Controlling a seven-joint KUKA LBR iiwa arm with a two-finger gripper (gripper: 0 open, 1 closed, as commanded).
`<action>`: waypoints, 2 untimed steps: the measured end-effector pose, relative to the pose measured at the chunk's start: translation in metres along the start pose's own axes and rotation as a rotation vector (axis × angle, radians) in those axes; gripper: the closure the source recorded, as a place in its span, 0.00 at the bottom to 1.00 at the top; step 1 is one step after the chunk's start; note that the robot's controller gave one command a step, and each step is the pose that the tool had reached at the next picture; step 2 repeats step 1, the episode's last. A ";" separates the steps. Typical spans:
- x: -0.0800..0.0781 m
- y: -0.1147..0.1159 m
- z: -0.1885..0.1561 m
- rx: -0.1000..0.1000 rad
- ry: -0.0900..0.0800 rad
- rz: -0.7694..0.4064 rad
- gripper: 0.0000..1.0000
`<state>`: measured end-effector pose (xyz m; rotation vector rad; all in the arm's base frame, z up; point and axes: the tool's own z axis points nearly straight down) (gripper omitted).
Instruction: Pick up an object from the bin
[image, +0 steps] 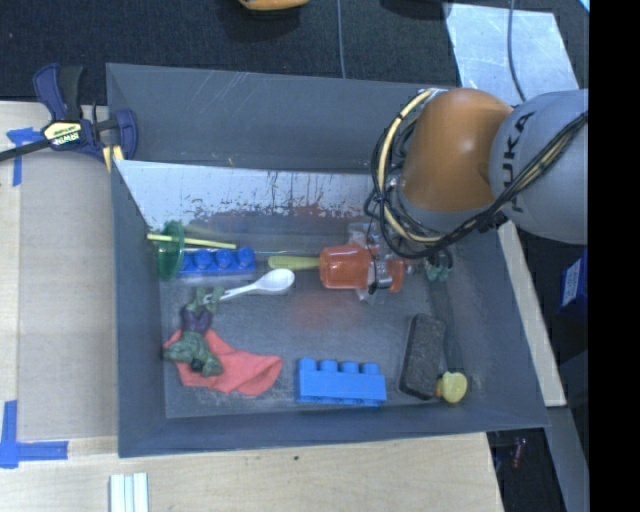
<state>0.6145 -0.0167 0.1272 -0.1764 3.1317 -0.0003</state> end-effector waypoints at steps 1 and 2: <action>0.010 0.003 -0.076 0.000 0.000 0.002 1.00; 0.010 0.003 -0.076 0.000 0.000 0.002 1.00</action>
Offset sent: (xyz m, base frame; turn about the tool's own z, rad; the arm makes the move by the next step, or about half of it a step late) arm -0.0133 0.0050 0.1911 0.0256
